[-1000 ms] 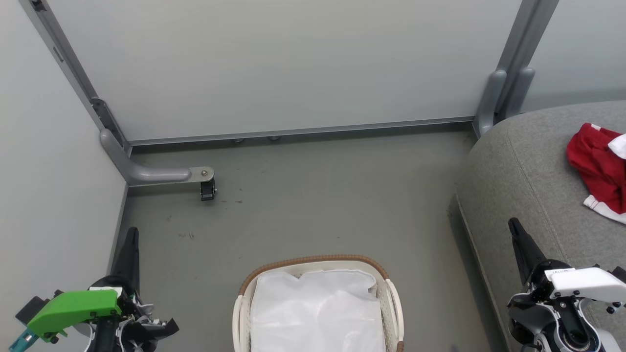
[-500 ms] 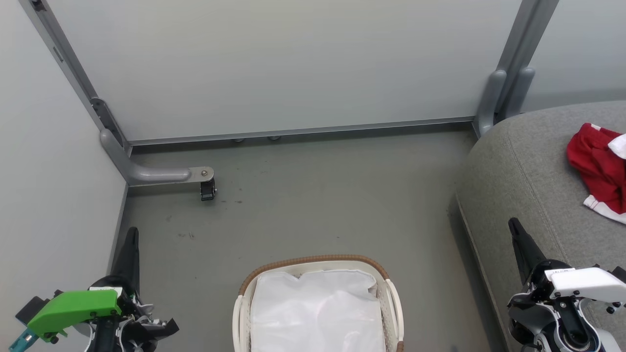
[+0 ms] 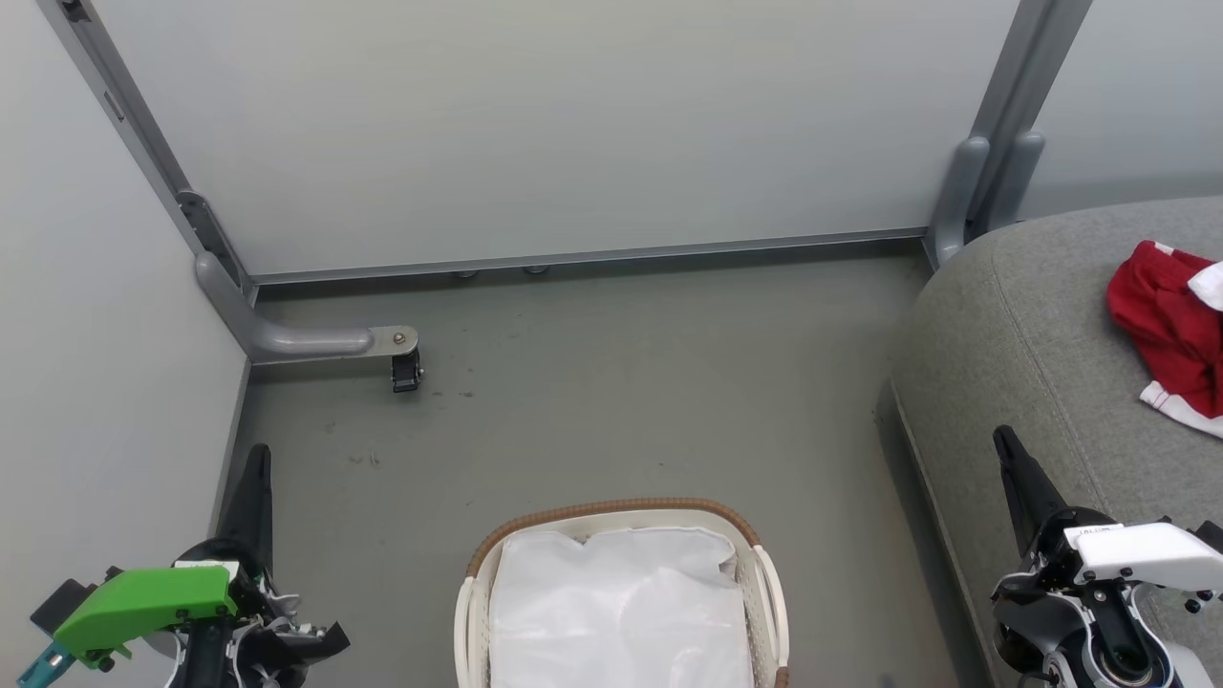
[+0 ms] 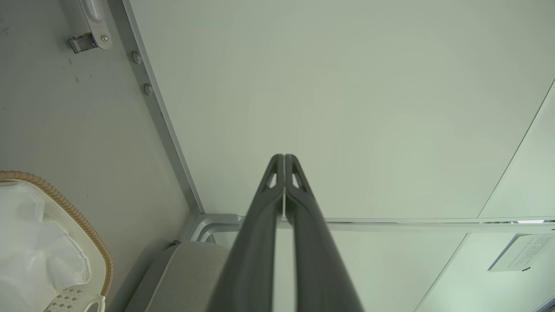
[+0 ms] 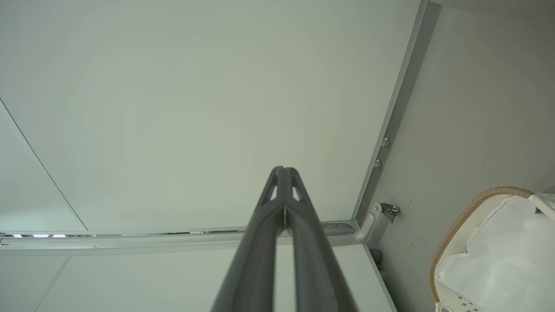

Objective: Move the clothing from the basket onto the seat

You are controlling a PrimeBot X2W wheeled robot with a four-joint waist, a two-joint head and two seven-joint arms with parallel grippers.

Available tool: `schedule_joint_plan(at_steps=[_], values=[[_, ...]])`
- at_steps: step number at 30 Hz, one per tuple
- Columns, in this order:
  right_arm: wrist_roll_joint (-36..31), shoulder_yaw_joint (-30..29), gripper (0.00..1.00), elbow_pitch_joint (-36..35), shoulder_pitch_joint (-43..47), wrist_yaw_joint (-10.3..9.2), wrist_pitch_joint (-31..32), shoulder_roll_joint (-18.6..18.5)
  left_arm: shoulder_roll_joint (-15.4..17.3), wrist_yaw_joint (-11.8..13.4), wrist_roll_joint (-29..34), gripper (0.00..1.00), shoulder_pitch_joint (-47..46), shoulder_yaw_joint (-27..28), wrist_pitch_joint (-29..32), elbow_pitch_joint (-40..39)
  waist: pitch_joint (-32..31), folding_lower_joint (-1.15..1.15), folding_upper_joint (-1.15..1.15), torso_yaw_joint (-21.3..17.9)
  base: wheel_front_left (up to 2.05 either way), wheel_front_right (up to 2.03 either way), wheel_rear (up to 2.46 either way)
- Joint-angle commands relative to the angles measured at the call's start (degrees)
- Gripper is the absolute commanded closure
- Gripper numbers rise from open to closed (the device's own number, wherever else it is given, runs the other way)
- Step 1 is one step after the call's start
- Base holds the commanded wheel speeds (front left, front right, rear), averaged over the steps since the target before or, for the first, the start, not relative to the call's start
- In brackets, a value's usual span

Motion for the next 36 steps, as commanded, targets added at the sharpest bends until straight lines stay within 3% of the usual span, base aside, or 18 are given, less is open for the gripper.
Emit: schedule_joint_plan(at_steps=[1, 36], values=[[0.21, -0.11, 1.0, -0.2, -0.05, 0.0, 0.08, -0.14, 0.4, -0.25, -0.19, 1.0, -0.69, 0.13, 0.26, -0.13, 0.0, 0.0, 0.0, 0.0, 0.0, 0.0, 0.0], [0.21, -0.11, 1.0, -0.19, -0.05, 0.0, 0.07, -0.15, 0.4, -0.25, -0.2, 1.0, -0.69, 0.12, 0.25, -0.13, 0.0, 0.0, 0.0, 0.0, 0.0, 0.0, 0.0]])
